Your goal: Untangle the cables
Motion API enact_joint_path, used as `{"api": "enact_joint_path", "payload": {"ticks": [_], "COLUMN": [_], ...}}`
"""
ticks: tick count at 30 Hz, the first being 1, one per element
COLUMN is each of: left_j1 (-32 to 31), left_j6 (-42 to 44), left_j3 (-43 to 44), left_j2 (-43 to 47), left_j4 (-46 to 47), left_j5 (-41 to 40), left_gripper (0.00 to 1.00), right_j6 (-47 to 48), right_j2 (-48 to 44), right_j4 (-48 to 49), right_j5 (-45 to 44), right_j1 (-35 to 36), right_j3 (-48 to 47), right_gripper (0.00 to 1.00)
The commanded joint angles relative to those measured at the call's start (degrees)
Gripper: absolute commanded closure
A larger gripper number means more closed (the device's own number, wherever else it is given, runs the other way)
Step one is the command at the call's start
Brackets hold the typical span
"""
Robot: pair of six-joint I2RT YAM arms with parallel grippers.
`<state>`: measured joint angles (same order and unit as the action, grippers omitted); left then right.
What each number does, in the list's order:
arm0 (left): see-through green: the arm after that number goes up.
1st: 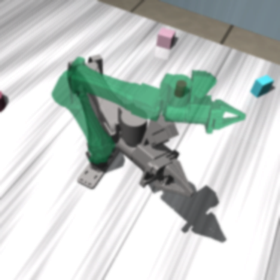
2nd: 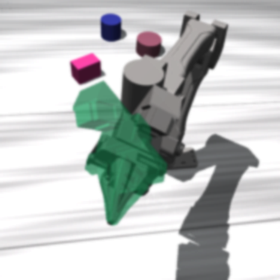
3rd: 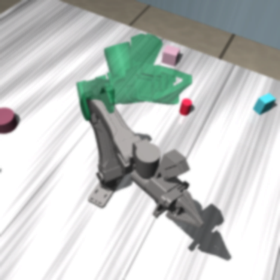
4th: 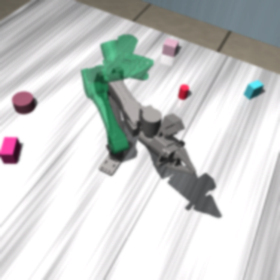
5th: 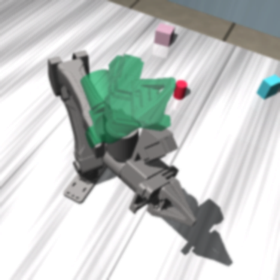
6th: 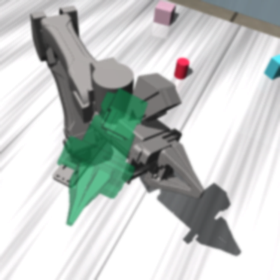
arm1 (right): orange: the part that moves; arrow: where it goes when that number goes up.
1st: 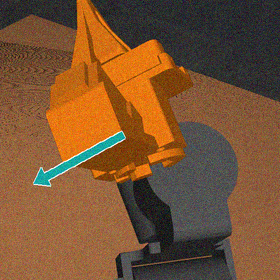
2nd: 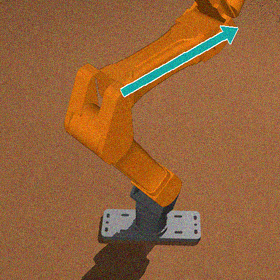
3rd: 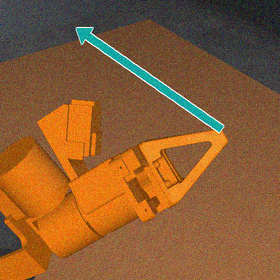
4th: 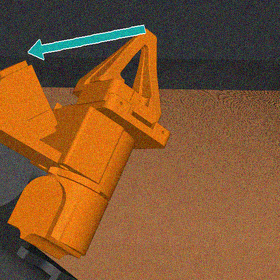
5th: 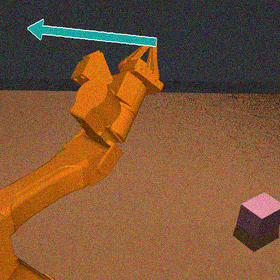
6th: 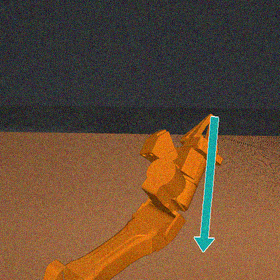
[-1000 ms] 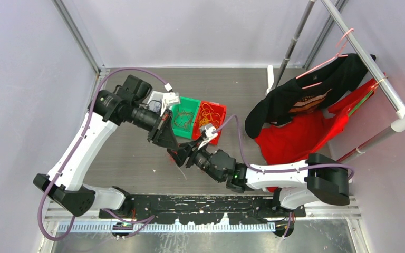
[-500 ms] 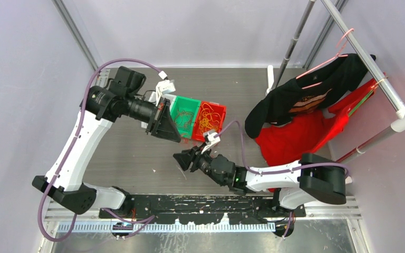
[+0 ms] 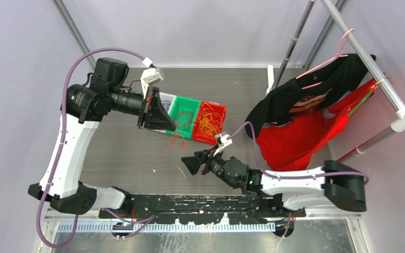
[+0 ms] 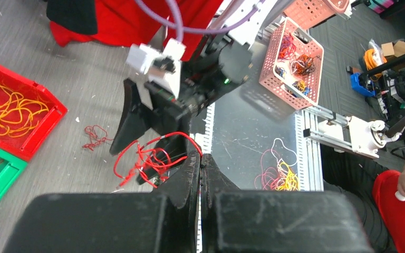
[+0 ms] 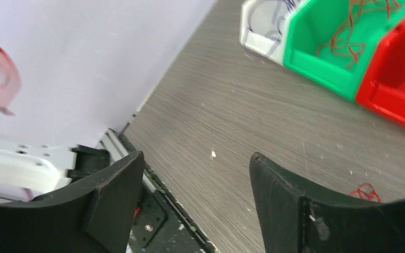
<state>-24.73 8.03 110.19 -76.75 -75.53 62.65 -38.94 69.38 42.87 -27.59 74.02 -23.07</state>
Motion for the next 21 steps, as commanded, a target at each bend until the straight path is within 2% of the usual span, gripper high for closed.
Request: {"api": "enact_joint_path", "payload": {"ticks": [1, 3, 6, 10, 12, 14, 18, 21], "left_j1": [0.21, 0.21, 0.21, 0.17, 0.21, 0.25, 0.21, 0.21], "left_j6": [2.37, 2.55, 2.60, 2.69, 2.69, 2.78, 3.29, 3.26], "left_j3": [-0.75, -1.40, -2.27, -2.43, -2.27, -2.03, -1.65, -1.53], "left_j2": [1.41, 1.58, 1.85, 1.87, 1.87, 1.87, 2.17, 2.39], "left_j4": [-1.71, -1.73, -1.73, -1.72, -1.79, -1.93, -2.41, -2.27], "left_j5": [-0.87, -0.73, -0.06, 0.23, 0.44, 0.43, 0.68, 0.69], "left_gripper": [1.00, 1.00, 1.00, 1.00, 1.00, 1.00, 1.00, 1.00], "right_j6": [6.50, 9.68, 14.80, 20.35, 22.20, 22.89, 22.66, 21.58], "right_j2": [-10.83, -14.19, -15.66, -12.36, -10.24, -8.53, -7.33, -7.89], "right_j4": [-13.02, -19.90, -24.96, -31.71, -34.85, -36.72, -37.49, -36.00], "right_j5": [4.60, 3.42, 3.33, 7.12, 8.13, 8.87, 8.92, 8.89], "right_j1": [-0.11, -0.10, -0.11, -0.15, -0.19, -0.50, -1.03, -1.25], "right_j3": [-7.59, -11.51, -16.87, -25.36, -28.83, -30.93, -31.59, -30.23], "right_gripper": [0.20, 0.18, 0.16, 0.15, 0.18, 0.23, 0.39, 0.55]}}
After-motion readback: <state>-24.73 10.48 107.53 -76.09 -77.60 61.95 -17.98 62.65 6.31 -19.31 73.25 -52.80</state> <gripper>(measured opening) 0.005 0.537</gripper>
